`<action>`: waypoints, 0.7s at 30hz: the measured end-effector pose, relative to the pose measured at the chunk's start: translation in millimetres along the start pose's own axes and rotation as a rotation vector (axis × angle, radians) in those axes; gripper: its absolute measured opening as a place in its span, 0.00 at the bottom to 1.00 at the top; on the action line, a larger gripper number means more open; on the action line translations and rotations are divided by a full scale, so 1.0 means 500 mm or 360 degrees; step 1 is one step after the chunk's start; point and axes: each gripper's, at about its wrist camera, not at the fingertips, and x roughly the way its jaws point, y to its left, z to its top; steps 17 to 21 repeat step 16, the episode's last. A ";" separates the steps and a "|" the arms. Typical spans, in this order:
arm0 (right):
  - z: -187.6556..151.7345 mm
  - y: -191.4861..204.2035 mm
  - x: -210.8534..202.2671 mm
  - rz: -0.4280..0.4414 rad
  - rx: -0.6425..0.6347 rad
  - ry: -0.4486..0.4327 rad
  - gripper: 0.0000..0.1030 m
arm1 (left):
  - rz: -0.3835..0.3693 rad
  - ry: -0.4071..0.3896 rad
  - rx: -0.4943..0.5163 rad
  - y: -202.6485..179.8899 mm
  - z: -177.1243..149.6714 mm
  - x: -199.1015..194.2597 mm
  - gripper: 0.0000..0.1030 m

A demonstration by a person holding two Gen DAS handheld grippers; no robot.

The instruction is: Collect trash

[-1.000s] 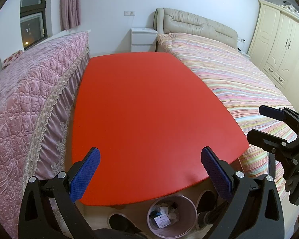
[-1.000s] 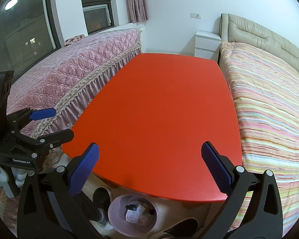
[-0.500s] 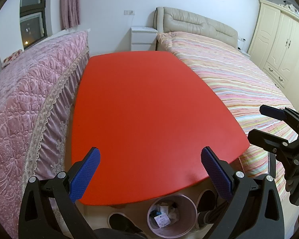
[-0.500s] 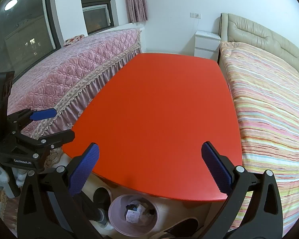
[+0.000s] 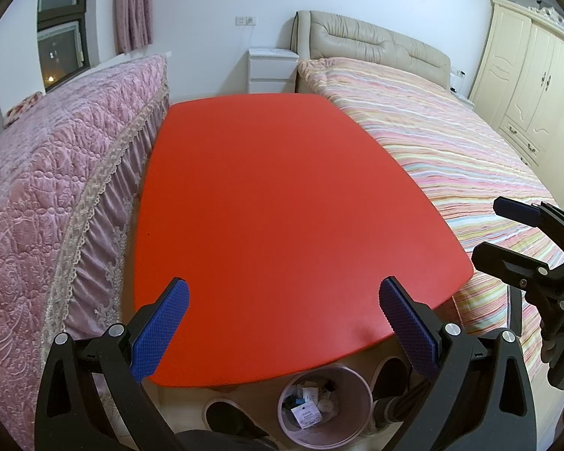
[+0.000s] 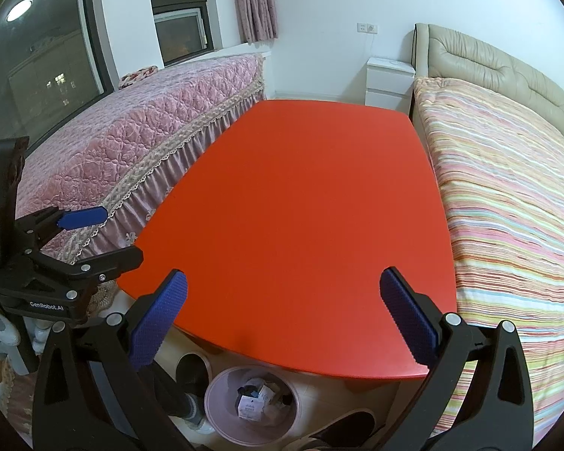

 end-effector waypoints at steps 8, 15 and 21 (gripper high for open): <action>0.000 -0.001 0.000 0.0001 0.0001 -0.0001 0.97 | 0.0000 0.0000 0.0001 -0.001 0.001 0.002 0.94; -0.002 -0.002 0.002 0.0000 0.0010 0.0004 0.97 | 0.0015 -0.0031 0.0034 -0.006 0.001 0.006 0.94; -0.002 -0.002 0.002 0.0000 0.0011 0.0004 0.97 | 0.0007 -0.0028 0.0033 -0.006 0.001 0.007 0.94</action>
